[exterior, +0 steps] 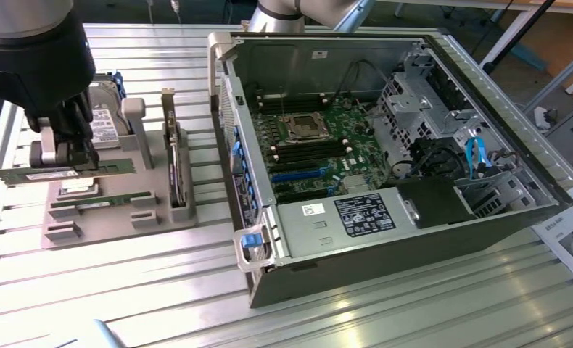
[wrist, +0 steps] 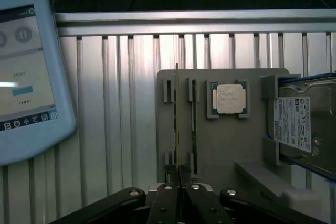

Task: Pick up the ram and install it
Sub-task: 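Pick up the ram and move it above insertion slot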

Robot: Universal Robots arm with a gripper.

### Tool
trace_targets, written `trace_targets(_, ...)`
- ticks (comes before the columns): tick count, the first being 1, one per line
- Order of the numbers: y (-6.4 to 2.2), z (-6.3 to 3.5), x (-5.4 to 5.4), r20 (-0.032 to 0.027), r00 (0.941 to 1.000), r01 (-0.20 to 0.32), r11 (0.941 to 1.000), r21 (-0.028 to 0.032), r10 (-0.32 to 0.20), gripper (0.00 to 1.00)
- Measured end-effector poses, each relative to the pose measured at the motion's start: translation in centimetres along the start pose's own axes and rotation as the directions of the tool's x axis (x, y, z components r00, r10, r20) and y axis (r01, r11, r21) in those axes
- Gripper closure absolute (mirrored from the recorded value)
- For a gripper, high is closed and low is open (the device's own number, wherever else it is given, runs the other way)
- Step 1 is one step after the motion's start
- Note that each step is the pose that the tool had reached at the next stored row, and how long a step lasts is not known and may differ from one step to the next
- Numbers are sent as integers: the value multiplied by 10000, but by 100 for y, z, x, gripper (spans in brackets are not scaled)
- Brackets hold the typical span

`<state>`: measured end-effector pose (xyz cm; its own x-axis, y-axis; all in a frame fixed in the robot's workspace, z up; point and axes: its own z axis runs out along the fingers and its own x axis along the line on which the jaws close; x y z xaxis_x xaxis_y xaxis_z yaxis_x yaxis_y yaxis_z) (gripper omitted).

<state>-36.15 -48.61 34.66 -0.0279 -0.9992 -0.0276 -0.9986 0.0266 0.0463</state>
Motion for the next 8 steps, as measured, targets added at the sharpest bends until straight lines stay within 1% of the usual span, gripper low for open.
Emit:
trace_targets(7, 6, -123, -3, 0, 10000, 0, 10000, 0, 0, 88)
trace_targets(8, 8, -162, -4, 0, 10000, 0, 10000, 0, 0, 88)
